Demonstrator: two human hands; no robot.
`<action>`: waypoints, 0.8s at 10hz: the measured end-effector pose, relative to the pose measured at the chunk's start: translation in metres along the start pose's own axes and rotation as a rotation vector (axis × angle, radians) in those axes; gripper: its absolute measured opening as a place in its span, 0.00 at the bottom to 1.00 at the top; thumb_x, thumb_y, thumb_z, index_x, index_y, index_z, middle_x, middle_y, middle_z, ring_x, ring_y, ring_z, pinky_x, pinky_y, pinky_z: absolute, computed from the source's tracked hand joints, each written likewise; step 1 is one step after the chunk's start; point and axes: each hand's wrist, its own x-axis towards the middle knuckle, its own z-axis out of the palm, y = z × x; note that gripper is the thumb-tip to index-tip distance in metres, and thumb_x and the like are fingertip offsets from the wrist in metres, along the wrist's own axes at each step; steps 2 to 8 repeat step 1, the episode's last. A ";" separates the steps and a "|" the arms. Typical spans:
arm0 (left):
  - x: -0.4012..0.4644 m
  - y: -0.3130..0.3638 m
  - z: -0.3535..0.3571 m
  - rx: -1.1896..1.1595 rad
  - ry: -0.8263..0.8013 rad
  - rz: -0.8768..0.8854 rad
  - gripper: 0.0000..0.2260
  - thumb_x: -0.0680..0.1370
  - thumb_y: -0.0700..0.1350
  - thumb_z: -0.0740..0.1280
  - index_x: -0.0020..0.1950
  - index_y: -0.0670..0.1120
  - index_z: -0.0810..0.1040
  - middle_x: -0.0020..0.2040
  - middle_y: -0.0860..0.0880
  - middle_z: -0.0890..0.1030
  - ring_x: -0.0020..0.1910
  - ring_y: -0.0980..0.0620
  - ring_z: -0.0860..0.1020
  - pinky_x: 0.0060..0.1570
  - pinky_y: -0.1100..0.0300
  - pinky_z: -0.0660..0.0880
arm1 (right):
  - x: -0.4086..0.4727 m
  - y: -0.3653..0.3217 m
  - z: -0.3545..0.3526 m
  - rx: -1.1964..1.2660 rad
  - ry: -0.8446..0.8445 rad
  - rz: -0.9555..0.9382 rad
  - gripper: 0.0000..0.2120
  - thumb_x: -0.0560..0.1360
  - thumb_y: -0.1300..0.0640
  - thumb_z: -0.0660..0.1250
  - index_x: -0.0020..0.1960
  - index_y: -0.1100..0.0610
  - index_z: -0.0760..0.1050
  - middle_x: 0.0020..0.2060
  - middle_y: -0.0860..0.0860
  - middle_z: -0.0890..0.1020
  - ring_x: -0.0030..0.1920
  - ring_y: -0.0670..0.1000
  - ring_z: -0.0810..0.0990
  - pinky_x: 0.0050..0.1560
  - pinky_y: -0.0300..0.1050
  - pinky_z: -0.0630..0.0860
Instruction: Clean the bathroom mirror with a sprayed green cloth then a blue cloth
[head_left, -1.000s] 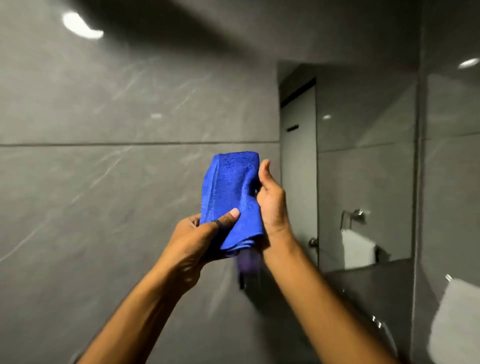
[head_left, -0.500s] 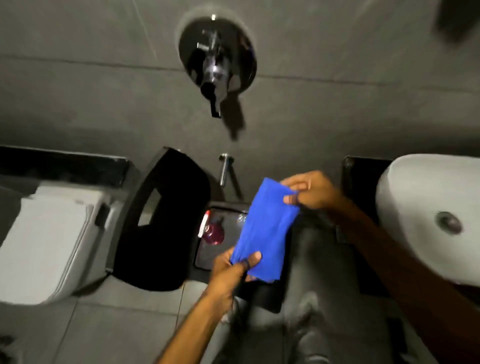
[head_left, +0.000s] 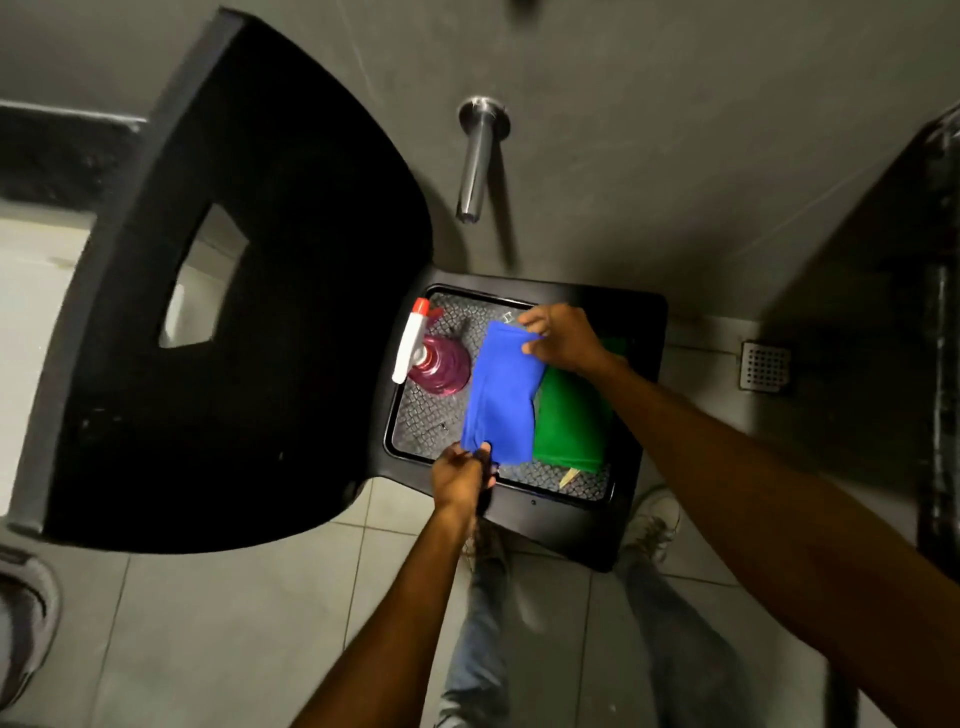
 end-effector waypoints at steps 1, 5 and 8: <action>-0.011 0.010 0.001 0.130 0.105 0.100 0.04 0.80 0.37 0.68 0.52 0.43 0.74 0.40 0.41 0.82 0.33 0.46 0.80 0.36 0.55 0.78 | -0.005 -0.005 0.002 0.015 0.047 0.021 0.26 0.71 0.62 0.75 0.67 0.65 0.75 0.60 0.62 0.83 0.57 0.55 0.81 0.66 0.47 0.75; -0.011 0.010 0.001 0.130 0.105 0.100 0.04 0.80 0.37 0.68 0.52 0.43 0.74 0.40 0.41 0.82 0.33 0.46 0.80 0.36 0.55 0.78 | -0.005 -0.005 0.002 0.015 0.047 0.021 0.26 0.71 0.62 0.75 0.67 0.65 0.75 0.60 0.62 0.83 0.57 0.55 0.81 0.66 0.47 0.75; -0.011 0.010 0.001 0.130 0.105 0.100 0.04 0.80 0.37 0.68 0.52 0.43 0.74 0.40 0.41 0.82 0.33 0.46 0.80 0.36 0.55 0.78 | -0.005 -0.005 0.002 0.015 0.047 0.021 0.26 0.71 0.62 0.75 0.67 0.65 0.75 0.60 0.62 0.83 0.57 0.55 0.81 0.66 0.47 0.75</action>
